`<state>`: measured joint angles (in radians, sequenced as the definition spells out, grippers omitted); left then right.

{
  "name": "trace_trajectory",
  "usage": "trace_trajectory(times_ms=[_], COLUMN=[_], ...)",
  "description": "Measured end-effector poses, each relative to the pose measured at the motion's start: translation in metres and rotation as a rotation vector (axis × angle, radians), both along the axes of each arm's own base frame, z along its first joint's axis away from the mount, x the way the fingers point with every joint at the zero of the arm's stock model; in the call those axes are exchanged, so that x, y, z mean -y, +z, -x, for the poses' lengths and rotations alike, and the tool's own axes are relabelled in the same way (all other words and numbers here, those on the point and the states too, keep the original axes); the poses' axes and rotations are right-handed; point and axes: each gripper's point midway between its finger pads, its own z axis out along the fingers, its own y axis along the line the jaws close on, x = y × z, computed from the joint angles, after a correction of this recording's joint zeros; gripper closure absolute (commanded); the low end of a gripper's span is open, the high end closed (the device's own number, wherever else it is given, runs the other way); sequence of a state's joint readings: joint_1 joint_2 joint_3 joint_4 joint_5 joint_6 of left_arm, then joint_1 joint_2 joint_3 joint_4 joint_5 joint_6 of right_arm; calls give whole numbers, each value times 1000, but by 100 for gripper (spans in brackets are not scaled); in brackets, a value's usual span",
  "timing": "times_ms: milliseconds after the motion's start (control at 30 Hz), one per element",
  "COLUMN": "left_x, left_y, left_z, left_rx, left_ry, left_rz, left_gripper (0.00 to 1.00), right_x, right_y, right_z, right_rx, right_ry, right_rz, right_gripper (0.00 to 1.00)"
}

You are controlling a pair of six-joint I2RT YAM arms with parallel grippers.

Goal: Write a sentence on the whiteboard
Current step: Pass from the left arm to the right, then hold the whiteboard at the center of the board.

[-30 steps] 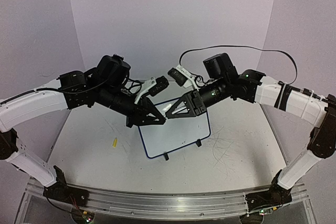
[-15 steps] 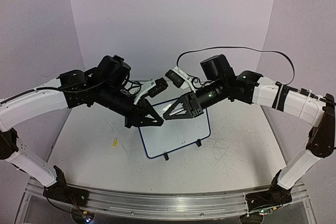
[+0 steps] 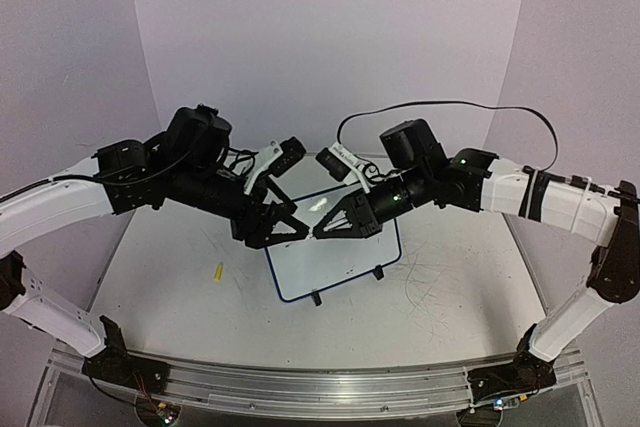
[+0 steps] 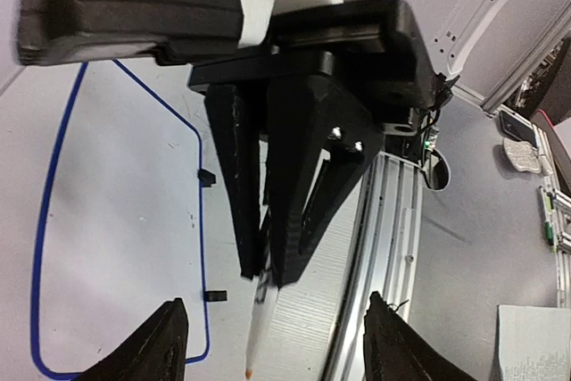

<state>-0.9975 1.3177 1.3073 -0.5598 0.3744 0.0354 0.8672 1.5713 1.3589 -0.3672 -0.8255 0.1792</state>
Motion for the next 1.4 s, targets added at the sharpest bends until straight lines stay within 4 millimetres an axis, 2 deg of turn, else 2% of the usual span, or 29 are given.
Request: trace_trajectory(times_ms=[100, 233, 333, 400, 533, 767, 967, 1167, 1267, 1400], left_x=[-20, -54, -76, -88, -106, -140, -160, -163, -162, -157], left_y=[12, 22, 10, -4, -32, -65, -88, -119, -134, -153], left_z=[-10, -38, -67, -85, -101, -114, -115, -115, -111, -104], left_rx=[34, 45, -15, -61, -140, -226, -290, -343, -364, -384], left_ry=[110, 331, 496, 599, 777, 1048, 1191, 1239, 1230, 1174], left_rz=[53, 156, 191, 191, 189, 215, 245, 222, 239, 278], left_gripper=[20, 13, 8, 7, 5, 5, 4, 5, 4, 4], right_x=[21, 54, 78, 88, 104, 131, 147, 165, 166, 164], right_y=[-14, -8, 8, 19, 35, 45, 65, 73, 74, 67], right_z=[-9, -17, -23, -28, -42, -70, -77, -67, -62, -66], right_rx=[78, 208, 318, 375, 471, 589, 591, 562, 602, 648], right_ry=[-117, -249, -345, -396, -499, -695, -834, -893, -857, -830], right_rz=[69, 100, 97, 91, 99, 136, 66, -1, 4, 61], right_gripper=[100, 100, 100, 100, 100, 100, 100, 100, 100, 100])
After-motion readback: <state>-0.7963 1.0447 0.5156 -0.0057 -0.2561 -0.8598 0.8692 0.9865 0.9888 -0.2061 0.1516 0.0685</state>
